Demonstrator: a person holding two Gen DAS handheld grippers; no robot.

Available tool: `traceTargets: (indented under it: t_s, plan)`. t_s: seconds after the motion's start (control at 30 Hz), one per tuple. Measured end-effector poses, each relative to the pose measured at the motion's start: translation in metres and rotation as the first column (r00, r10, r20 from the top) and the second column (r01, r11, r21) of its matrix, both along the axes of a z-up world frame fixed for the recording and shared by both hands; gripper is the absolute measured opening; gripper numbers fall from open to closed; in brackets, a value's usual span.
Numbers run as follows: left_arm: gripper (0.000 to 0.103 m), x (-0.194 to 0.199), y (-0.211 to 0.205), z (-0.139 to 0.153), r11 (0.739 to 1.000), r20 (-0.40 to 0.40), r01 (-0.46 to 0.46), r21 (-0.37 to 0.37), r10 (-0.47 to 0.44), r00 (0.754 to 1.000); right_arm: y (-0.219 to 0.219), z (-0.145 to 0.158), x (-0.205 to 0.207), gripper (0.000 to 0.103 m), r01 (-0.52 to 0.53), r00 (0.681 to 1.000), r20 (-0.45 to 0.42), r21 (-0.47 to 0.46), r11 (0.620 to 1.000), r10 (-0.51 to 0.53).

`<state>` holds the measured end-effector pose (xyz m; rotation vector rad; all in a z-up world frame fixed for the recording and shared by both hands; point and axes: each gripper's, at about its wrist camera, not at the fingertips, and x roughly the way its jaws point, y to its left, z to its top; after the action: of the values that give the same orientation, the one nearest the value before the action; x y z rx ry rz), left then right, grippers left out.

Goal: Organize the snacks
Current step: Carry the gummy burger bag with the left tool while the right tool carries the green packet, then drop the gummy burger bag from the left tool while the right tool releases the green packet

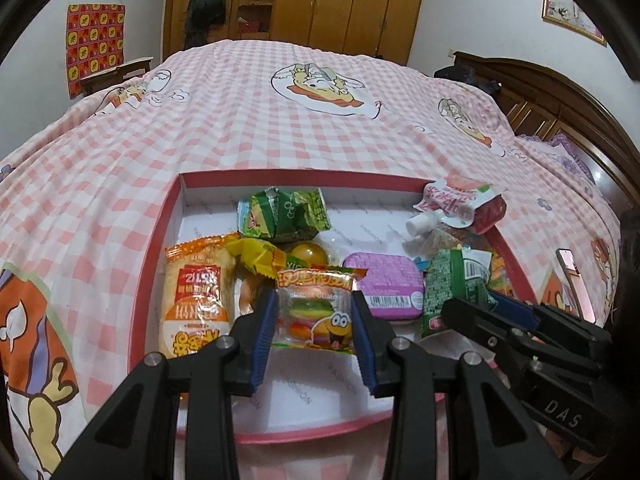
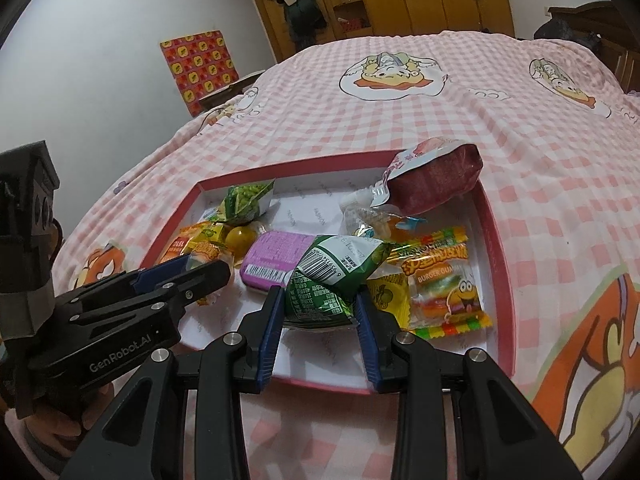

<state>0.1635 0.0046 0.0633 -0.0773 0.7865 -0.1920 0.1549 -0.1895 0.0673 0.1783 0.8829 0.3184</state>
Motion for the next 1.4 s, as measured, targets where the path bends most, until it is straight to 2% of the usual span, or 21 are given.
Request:
traceTargets:
  t_s: [0.13, 0.33, 0.63, 0.8, 0.97, 1.23, 1.33, 1.4]
  plan:
    - [0.038, 0.007, 0.001, -0.003, 1.000, -0.020, -0.010, -0.007, 0.010, 1.000, -0.001, 0.000, 0.005, 0.036, 0.005, 1.000, 0.005, -0.001, 1.000, -0.005]
    - [0.037, 0.017, 0.011, -0.009, 0.997, -0.061, -0.036, -0.062, 0.033, 0.998, 0.001, -0.001, 0.011, 0.036, 0.005, 1.000, 0.006, -0.005, 1.000, -0.005]
    - [0.037, 0.016, 0.009, -0.010, 0.998, -0.053, -0.036, -0.048, 0.033, 0.998, 0.003, 0.005, 0.021, 0.035, -0.004, 1.000, 0.020, -0.022, 1.000, 0.004]
    - [0.037, 0.016, 0.008, -0.010, 0.999, -0.048, -0.035, -0.035, 0.033, 0.998, 0.010, 0.012, 0.026, 0.031, -0.019, 0.999, 0.042, -0.031, 0.999, 0.020]
    - [0.037, 0.016, 0.007, -0.010, 0.999, -0.049, -0.035, -0.041, 0.033, 0.998, 0.016, 0.011, 0.033, 0.028, -0.019, 0.998, 0.058, -0.067, 0.998, 0.023]
    - [0.037, 0.013, 0.008, -0.009, 0.998, -0.057, -0.029, -0.050, 0.026, 0.998, 0.015, 0.010, 0.034, 0.027, -0.013, 0.997, 0.075, -0.071, 0.997, 0.018]
    - [0.043, 0.009, 0.008, -0.005, 0.998, -0.054, -0.026, -0.052, 0.023, 0.998, 0.010, 0.011, 0.031, 0.029, -0.009, 0.998, 0.057, -0.035, 0.999, 0.011]
    - [0.052, 0.004, 0.007, -0.001, 0.999, -0.045, -0.025, -0.043, 0.023, 0.999, 0.007, 0.011, 0.029, 0.035, -0.009, 0.999, 0.050, -0.007, 1.000, 0.009]
